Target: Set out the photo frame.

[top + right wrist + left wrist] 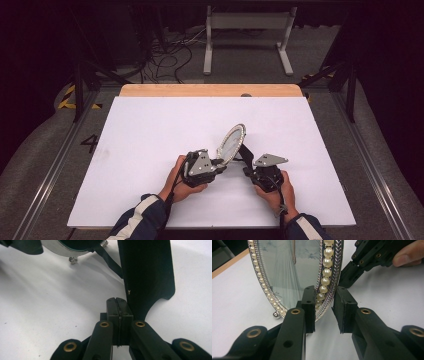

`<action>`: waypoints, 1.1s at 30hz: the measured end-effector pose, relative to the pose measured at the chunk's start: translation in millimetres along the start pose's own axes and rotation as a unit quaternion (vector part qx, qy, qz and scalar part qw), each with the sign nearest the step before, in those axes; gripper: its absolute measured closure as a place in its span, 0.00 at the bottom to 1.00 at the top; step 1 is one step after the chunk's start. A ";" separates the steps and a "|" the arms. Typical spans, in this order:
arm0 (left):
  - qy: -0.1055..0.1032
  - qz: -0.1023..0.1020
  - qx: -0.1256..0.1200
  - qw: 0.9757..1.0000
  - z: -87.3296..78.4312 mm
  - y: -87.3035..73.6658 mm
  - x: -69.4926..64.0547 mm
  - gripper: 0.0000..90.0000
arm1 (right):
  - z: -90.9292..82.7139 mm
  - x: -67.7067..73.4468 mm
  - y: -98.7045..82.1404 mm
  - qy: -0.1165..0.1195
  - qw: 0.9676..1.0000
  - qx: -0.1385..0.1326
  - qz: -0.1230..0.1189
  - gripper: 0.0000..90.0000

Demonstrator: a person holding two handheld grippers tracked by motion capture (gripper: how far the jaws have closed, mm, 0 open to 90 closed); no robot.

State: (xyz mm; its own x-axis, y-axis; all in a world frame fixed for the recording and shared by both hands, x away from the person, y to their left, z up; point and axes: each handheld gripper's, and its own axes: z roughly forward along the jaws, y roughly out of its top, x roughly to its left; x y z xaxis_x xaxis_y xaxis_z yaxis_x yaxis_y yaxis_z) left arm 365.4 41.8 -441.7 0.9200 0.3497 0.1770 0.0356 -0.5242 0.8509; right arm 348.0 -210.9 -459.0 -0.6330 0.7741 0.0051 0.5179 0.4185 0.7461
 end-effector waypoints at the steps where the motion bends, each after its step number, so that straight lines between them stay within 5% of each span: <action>1: 0.001 -0.001 -0.001 1.000 0.6 0.4 -0.2 0.80 | 0.5 -0.6 0.4 -0.002 1.000 0.000 0.000 1.00; 22: 0.002 -0.009 -0.002 1.000 6.6 3.9 -0.3 0.80 | 7.0 -15.3 4.8 -0.013 1.000 -0.008 0.017 1.00; 27: 0.000 -0.015 -0.004 1.000 -6.5 1.3 -0.3 0.80 | 4.0 -11.1 3.6 0.010 1.000 -0.022 0.005 1.00; 33: 0.018 -0.038 -0.011 0.999 -39.9 -9.4 10.9 0.79 | -5.0 -1.9 6.1 0.006 0.999 -0.046 -0.003 0.99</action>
State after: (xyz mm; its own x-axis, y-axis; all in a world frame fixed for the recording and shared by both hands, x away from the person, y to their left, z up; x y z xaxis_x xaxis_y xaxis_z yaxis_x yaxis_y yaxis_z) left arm 359.4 81.5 -428.0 0.9006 0.4155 0.1278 0.0961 -0.4770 0.8736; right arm 349.5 -212.2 -451.1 -0.6437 0.7652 0.0079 0.4592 0.3780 0.8039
